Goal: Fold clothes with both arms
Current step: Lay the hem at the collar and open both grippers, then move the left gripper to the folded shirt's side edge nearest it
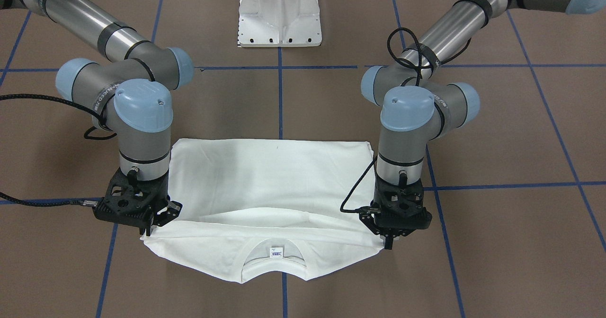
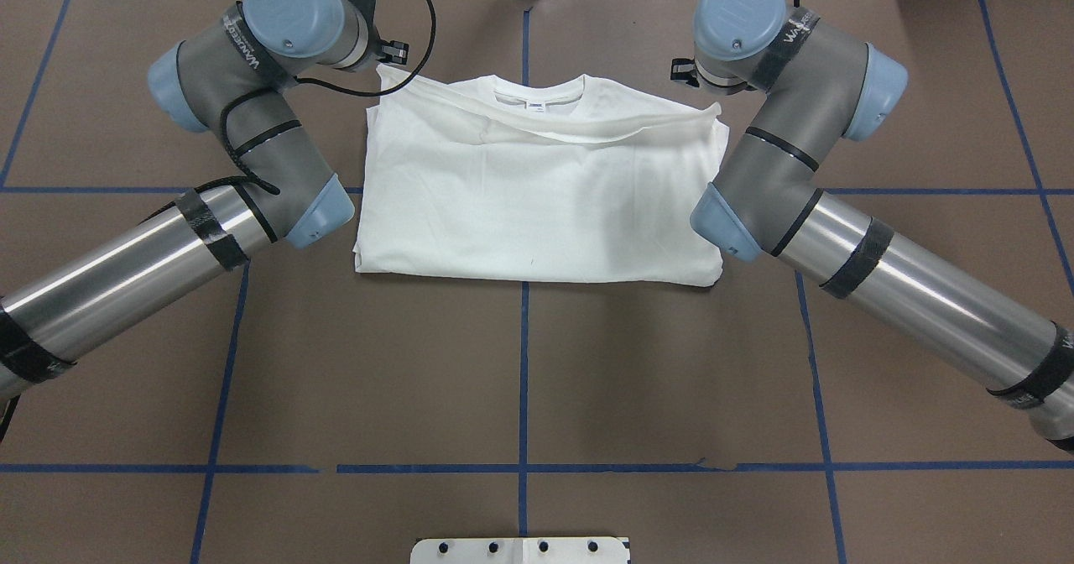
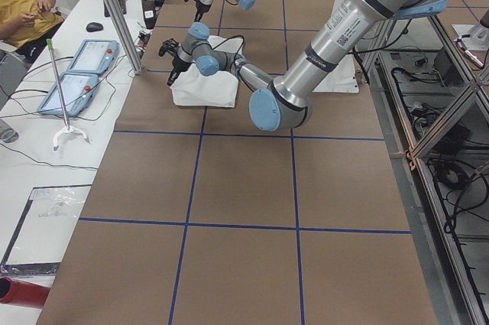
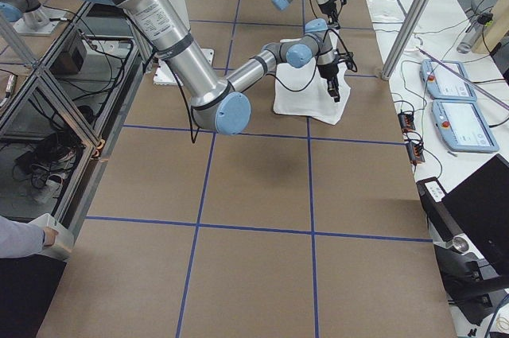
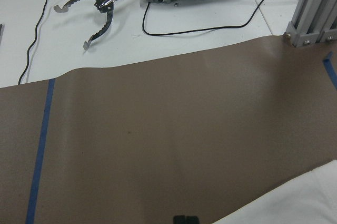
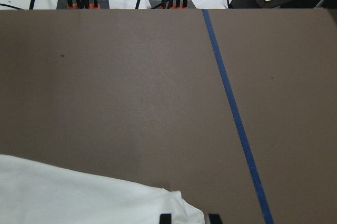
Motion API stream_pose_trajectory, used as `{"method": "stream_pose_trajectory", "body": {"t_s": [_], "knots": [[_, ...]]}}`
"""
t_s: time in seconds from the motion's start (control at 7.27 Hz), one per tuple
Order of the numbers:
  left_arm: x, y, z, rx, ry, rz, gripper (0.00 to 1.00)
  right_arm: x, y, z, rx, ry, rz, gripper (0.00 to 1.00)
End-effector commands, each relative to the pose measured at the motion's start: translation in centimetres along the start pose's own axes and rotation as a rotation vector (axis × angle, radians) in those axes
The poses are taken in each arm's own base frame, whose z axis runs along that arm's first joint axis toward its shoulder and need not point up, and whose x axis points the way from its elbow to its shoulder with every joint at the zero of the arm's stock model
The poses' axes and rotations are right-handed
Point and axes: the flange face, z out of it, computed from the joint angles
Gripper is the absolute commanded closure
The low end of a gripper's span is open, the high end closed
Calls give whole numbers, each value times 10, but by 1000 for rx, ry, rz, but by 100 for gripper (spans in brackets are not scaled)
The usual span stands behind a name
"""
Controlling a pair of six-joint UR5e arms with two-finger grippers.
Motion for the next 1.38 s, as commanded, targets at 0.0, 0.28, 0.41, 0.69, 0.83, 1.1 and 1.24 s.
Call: {"method": "stream_pose_trajectory", "body": {"t_s": [0.0,0.28,0.41,0.69,0.83,1.1,1.24], "knots": [[-20,22,-15,-25,126,75,0,4,-10,-9,-32,-38,-66,0],[-53,76,-60,-19,201,74,0,36,8,-22,-35,-75,-86,0],[-58,109,-70,-45,216,36,0,46,16,-32,-26,-90,-91,0],[-33,199,-62,-154,248,-9,0,39,22,-35,-27,-101,-88,0],[-15,225,-54,-143,233,-29,0,38,23,-35,-28,-101,-89,0],[6,255,-46,-173,223,-82,18,38,24,-35,-29,-102,-90,0],[10,256,-46,-176,227,-79,40,38,24,-35,-28,-102,-93,0]]}}
